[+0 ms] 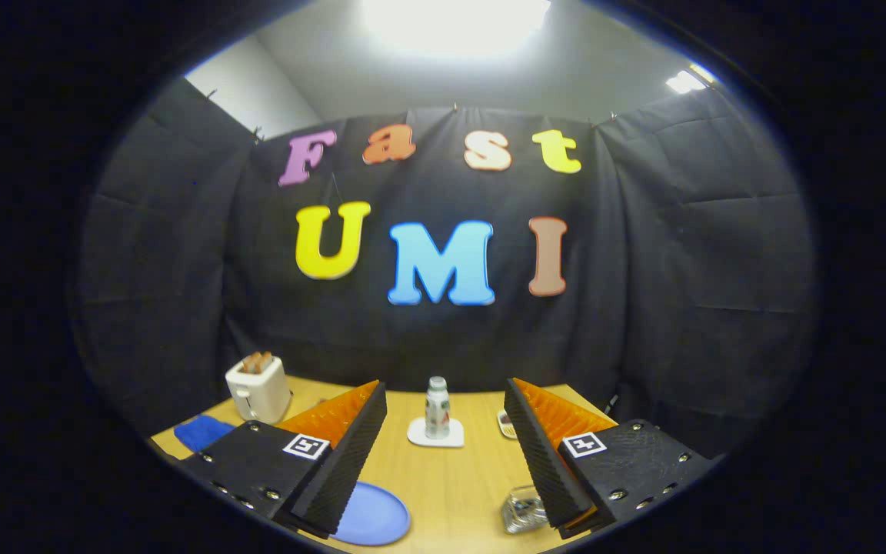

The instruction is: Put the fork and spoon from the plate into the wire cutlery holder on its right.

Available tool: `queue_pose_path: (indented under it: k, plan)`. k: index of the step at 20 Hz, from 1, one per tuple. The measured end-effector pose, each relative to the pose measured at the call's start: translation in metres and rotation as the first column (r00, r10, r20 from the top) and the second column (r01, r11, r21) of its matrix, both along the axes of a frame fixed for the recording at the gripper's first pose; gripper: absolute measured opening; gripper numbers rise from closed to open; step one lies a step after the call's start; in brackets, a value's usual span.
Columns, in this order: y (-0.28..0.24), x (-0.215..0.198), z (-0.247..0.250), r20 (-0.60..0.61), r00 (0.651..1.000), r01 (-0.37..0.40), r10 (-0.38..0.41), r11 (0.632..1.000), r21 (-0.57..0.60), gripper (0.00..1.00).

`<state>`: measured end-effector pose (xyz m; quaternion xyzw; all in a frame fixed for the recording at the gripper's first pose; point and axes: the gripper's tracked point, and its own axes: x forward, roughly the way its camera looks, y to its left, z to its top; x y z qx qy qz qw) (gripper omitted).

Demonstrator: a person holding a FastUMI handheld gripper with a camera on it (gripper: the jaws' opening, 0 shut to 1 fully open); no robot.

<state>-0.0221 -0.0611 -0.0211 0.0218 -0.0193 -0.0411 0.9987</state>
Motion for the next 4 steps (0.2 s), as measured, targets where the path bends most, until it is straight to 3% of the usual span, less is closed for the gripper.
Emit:
queue_pose_path:
  k: [2, 4]
  plan:
    - [0.011, -0.006, 0.001, 0.023, 1.000, -0.003, 0.003, 1.000, 0.007, 0.95]
    - [0.017, -0.017, -0.021, -0.056, 0.998, -0.010, 0.009, 1.000, -0.020, 0.95]
